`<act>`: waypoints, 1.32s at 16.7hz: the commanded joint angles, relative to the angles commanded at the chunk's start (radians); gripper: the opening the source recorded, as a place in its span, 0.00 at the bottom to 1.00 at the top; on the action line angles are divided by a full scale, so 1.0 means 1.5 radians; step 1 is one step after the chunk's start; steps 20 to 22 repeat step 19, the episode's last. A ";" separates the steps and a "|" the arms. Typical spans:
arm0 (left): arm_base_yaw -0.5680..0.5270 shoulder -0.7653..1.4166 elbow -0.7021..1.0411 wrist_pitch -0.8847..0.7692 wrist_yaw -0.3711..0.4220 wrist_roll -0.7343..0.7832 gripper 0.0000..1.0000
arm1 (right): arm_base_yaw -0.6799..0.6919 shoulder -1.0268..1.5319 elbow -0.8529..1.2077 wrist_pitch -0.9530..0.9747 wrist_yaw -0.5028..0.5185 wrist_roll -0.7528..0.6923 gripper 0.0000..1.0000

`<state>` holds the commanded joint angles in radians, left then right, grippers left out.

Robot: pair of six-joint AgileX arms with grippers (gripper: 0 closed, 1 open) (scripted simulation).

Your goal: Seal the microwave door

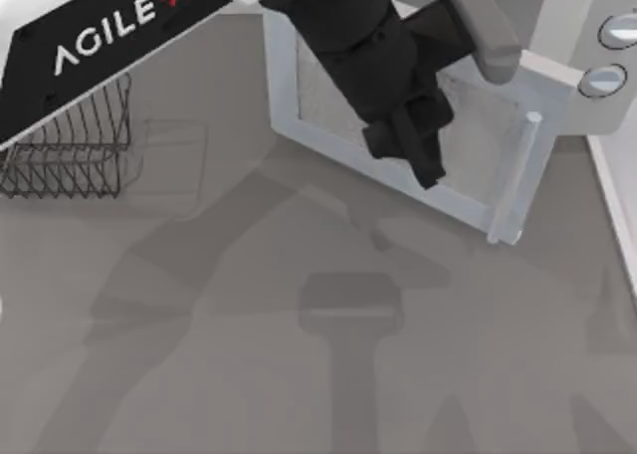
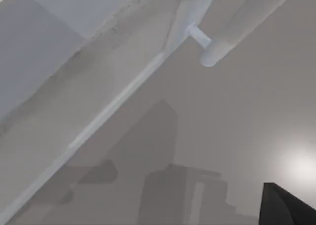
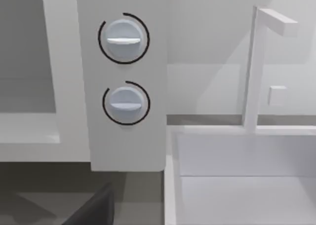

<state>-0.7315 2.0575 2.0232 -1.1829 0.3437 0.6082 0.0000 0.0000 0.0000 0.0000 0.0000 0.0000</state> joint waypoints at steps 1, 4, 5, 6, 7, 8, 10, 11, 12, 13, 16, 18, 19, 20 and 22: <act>0.001 -0.002 0.011 0.008 -0.004 0.000 0.00 | 0.000 0.000 0.000 0.000 0.000 0.000 1.00; 0.005 -0.005 0.023 0.018 -0.009 0.001 0.00 | 0.000 0.000 0.000 0.000 0.000 0.000 1.00; 0.005 -0.005 0.023 0.018 -0.009 0.001 0.00 | 0.000 0.000 0.000 0.000 0.000 0.000 1.00; 0.004 -0.005 0.021 0.017 -0.008 0.001 0.00 | 0.000 0.000 0.000 0.000 0.000 0.000 1.00; 0.003 -0.004 0.022 0.016 -0.008 0.001 0.00 | 0.000 0.000 0.000 0.000 0.000 0.000 1.00; -0.003 0.000 0.023 0.012 -0.005 0.001 0.00 | 0.000 0.000 0.000 0.000 0.000 0.000 1.00; -0.018 0.018 0.028 -0.002 0.001 -0.003 0.00 | 0.000 0.000 0.000 0.000 0.000 0.000 1.00; -0.023 0.030 0.030 -0.010 0.003 -0.006 0.00 | 0.000 0.000 0.000 0.000 0.000 0.000 1.00; -0.027 0.041 0.032 -0.017 0.005 -0.010 0.00 | 0.000 0.000 0.000 0.000 0.000 0.000 1.00; -0.028 0.050 0.037 -0.022 0.006 -0.014 0.00 | 0.000 0.000 0.000 0.000 0.000 0.000 1.00; -0.026 0.049 0.064 -0.014 -0.006 -0.022 0.00 | 0.000 0.000 0.000 0.000 0.000 0.000 1.00; -0.020 0.038 0.083 0.002 -0.016 -0.022 0.00 | 0.000 0.000 0.000 0.000 0.000 0.000 1.00; -0.020 0.037 0.084 0.003 -0.017 -0.022 0.00 | 0.000 0.000 0.000 0.000 0.000 0.000 1.00; -0.020 0.037 0.084 0.003 -0.017 -0.022 0.00 | 0.000 0.000 0.000 0.000 0.000 0.000 1.00; -0.020 0.037 0.084 0.003 -0.017 -0.022 0.00 | 0.000 0.000 0.000 0.000 0.000 0.000 1.00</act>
